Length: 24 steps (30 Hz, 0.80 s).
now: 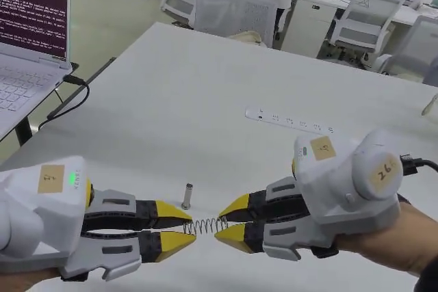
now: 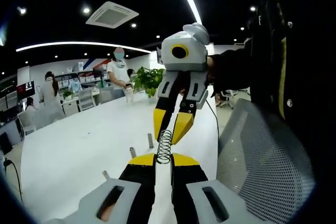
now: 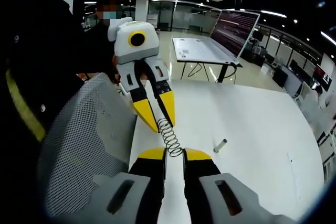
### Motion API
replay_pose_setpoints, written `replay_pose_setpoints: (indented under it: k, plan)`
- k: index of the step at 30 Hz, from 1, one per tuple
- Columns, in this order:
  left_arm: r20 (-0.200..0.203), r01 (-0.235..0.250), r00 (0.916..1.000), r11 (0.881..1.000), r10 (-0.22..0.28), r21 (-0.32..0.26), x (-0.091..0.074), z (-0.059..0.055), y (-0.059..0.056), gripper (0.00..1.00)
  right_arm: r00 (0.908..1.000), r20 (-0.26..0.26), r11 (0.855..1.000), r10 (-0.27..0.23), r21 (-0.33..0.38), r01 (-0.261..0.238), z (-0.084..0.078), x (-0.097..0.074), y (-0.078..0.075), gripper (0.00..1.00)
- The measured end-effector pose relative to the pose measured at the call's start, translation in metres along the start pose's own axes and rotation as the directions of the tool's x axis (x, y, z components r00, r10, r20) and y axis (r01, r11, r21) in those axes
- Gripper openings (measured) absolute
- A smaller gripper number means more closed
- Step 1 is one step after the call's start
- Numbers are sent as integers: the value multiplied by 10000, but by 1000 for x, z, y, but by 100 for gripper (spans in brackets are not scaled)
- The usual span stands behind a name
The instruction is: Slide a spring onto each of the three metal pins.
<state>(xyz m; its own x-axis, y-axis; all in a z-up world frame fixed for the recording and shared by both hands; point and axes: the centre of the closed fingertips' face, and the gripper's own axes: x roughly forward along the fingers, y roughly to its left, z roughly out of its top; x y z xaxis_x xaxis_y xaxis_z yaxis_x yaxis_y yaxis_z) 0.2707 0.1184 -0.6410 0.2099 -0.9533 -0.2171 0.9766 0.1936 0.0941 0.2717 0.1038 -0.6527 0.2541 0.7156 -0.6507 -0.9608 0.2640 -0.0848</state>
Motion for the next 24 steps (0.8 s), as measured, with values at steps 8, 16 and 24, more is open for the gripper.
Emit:
replay_pose_setpoints:
  k: [8,16,24]
  plan:
    - [-185,7,9998,10000,-6,36,2,-6,0,2,9998,-155,9998,80,-172,-83,5,-3,3,8]
    - [-403,34,9992,10000,-34,6,7,-15,1,2,9993,-331,9984,187,-527,-204,15,-2,8,8]
    - [-455,145,9989,9999,-147,-32,14,-18,-1,2,9948,-933,9921,397,-1150,-504,21,0,12,8]
